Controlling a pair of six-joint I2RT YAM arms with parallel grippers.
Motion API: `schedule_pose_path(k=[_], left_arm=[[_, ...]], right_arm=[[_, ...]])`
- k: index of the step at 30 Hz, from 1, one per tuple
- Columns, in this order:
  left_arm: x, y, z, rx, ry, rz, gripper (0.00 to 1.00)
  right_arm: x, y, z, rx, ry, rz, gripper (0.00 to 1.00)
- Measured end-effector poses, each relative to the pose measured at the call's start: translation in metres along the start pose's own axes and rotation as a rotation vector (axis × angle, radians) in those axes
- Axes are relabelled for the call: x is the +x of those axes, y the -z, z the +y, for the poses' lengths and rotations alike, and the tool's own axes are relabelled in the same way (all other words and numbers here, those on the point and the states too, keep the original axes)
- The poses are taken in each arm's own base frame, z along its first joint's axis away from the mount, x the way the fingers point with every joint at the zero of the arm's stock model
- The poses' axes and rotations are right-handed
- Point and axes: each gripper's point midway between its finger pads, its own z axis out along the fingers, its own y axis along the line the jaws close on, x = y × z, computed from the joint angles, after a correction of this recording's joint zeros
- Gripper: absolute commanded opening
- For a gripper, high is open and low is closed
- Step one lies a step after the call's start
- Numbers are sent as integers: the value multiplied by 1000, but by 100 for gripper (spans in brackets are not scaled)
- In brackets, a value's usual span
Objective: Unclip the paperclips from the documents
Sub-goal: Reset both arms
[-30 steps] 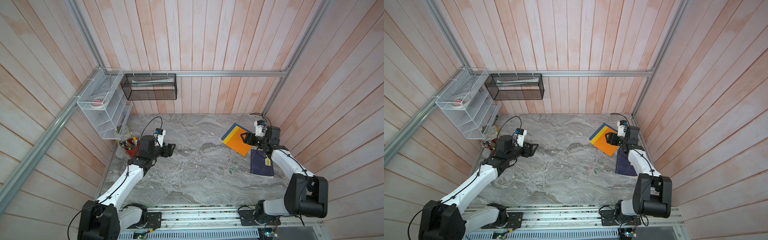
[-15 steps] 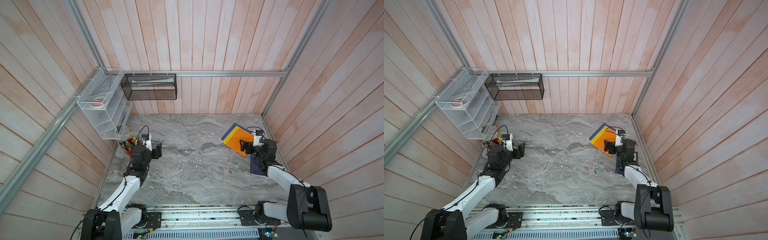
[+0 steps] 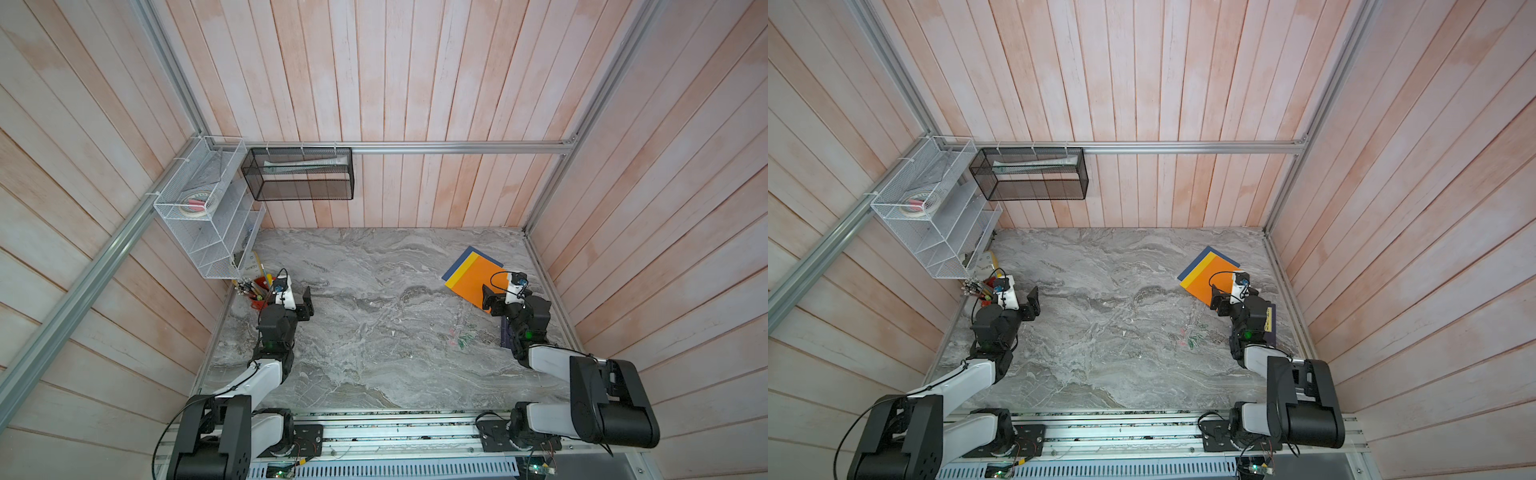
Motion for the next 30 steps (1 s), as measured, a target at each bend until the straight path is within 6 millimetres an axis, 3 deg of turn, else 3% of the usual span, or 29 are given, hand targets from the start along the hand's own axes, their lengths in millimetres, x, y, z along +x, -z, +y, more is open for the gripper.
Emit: schedule_pose_path(k=[13,22,23,30], left_arm=[[13,-11,7,-33,-23,-69,78],[24,-14,10,-46,-23,-80,79],[24,-14,10,-48,-22,-83,79],[21,-15,11,-51,-22,-101,79]], right_arm=[[9,19,-1,22,12,-96,93],[22,19,-5,47,13,-114,93],[23,19,-5,49,13,-114,97],[13,21,-4,65,20,-158,98]])
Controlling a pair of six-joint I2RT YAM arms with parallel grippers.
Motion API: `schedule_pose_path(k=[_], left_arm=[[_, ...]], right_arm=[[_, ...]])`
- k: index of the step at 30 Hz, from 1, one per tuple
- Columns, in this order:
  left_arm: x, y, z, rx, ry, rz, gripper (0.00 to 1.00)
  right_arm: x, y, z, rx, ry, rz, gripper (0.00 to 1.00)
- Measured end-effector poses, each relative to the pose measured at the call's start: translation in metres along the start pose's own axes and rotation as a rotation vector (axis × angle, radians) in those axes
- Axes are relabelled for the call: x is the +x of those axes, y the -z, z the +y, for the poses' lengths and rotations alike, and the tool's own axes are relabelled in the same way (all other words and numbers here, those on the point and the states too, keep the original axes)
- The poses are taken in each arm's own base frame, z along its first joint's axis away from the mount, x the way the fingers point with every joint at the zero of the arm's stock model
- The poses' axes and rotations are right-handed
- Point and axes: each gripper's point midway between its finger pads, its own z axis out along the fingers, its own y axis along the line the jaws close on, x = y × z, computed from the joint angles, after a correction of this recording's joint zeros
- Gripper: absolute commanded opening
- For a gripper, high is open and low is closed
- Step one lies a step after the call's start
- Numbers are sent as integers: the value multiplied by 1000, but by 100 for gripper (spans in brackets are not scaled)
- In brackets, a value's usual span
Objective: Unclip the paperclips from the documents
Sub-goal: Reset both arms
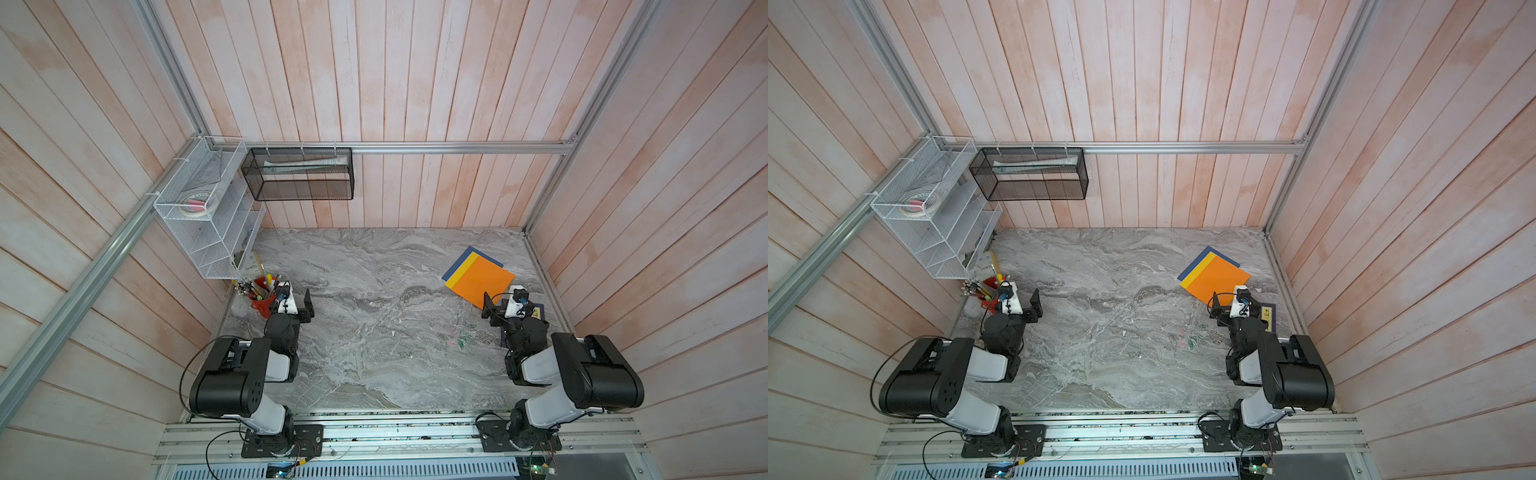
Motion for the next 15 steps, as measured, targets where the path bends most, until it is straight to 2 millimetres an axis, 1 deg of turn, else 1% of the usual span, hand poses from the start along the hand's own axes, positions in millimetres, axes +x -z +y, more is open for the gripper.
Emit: schedule_pose_path(k=[9,15], left_arm=[[-4,0,0,0,1,-16,81],[-4,1,0,1,1,-17,82]], right_arm=[[-4,1,-2,29,4,-17,98],[-2,0,-6,53,4,-9,98]])
